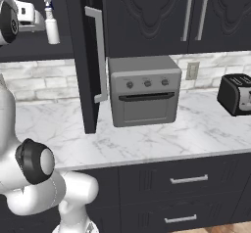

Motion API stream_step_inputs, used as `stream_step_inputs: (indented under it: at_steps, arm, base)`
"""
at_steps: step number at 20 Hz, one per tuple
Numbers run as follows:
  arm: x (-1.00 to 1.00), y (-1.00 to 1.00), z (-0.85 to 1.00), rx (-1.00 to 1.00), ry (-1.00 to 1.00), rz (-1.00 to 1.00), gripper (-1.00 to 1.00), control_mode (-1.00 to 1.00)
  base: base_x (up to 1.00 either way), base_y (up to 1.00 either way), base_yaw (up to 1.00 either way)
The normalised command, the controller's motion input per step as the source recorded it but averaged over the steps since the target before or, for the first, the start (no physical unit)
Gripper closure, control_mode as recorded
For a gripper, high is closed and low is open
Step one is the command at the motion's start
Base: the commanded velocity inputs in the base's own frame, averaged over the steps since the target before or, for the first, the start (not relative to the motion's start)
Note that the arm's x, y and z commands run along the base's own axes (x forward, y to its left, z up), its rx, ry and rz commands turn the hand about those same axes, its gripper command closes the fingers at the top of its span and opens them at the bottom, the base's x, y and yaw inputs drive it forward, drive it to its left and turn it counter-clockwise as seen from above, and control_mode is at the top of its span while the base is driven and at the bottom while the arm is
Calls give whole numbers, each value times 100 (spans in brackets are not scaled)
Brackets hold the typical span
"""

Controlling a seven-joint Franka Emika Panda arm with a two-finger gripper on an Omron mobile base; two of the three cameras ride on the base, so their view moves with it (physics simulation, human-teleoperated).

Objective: Move the cutting board and knife to the sink. Then move spray from the cabinet to the counter.

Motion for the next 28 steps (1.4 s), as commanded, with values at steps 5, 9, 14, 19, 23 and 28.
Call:
stream_step_inputs:
  at_steps: [5,9,14,19,23,28]
  arm:
    - [48,0,0,0,-10,0,-100,-100]
    - [50,1,0,0,-8,0,-100,-100]
    - [42,12,0,0,-3,0,-100,-100]
    - [39,16,0,0,-1,0,-100,-100]
    - [35,19,0,0,0,0,-100,-100]
    - [32,13,-3,-1,2,0,-100,-100]
  base:
    - [0,0,0]
    - [0,0,0]
    - [0,0,0]
    - [0,0,0]
    - [0,0,0]
    - [0,0,0]
